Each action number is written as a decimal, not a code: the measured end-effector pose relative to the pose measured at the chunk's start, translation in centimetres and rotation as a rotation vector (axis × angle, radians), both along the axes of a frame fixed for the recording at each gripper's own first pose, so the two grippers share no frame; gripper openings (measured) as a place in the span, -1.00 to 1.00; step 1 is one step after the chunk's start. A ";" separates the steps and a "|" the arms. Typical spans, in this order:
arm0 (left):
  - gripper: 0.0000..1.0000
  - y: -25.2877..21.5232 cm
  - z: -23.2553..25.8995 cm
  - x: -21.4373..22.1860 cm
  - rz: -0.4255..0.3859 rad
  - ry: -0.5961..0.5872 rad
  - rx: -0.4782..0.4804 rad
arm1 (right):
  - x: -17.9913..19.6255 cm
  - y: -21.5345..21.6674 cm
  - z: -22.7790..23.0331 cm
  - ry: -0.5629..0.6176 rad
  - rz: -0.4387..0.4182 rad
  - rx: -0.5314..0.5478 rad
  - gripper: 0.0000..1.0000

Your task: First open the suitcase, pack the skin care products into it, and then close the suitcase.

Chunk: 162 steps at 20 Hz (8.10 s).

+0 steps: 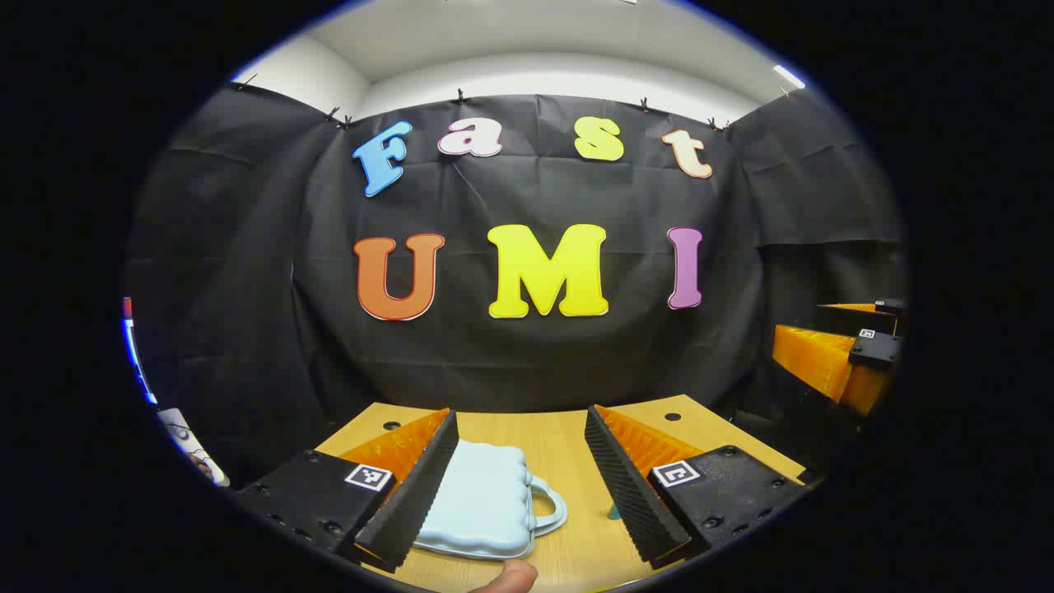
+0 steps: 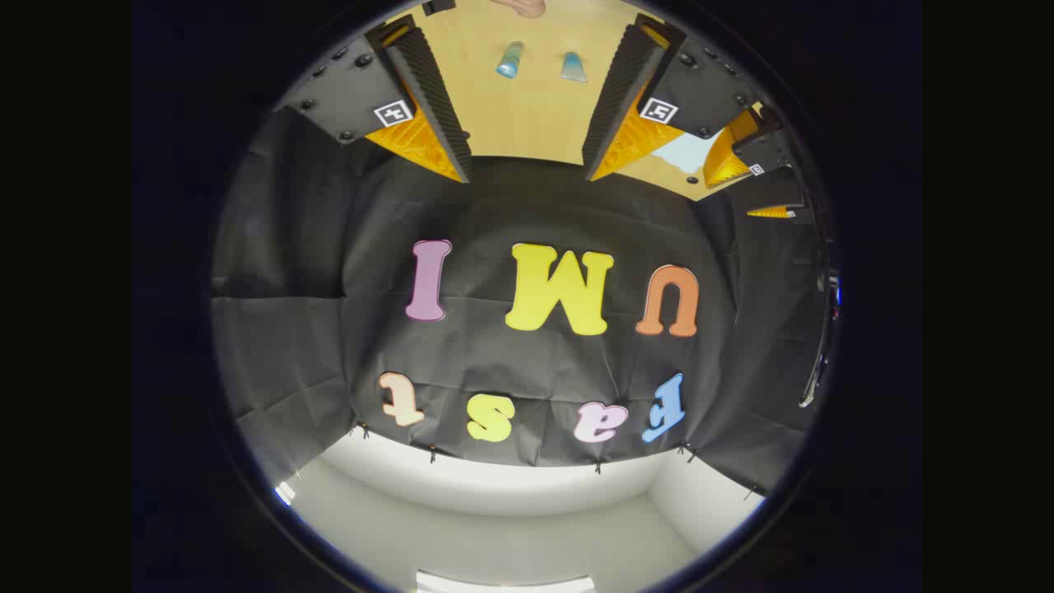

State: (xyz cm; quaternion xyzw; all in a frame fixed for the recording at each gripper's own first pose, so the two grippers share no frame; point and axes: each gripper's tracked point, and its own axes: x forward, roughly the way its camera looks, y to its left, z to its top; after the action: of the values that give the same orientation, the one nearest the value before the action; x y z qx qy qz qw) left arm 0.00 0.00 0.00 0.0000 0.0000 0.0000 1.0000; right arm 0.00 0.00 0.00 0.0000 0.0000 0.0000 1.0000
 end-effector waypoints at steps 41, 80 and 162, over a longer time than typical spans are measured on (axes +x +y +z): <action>0.94 -2.4 -23.8 7.6 -0.147 0.173 1.114 | -0.2 -13.3 -4.8 0.103 -0.222 -0.036 0.62; -0.94 16.1 -7.7 9.1 -0.012 0.242 0.376 | 7.0 -4.0 -4.6 0.137 -0.050 -0.021 0.62; 0.18 -17.2 -33.2 13.9 -0.318 0.561 -0.003 | 1.4 -19.1 -20.7 0.498 -0.064 -0.052 0.62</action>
State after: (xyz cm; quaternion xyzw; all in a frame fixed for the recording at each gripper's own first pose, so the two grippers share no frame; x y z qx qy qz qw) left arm 13.91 -17.20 -33.24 -0.0016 0.2759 -0.1560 0.9484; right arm 1.37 -19.07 -20.72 -0.0259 0.2464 -0.0316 0.9683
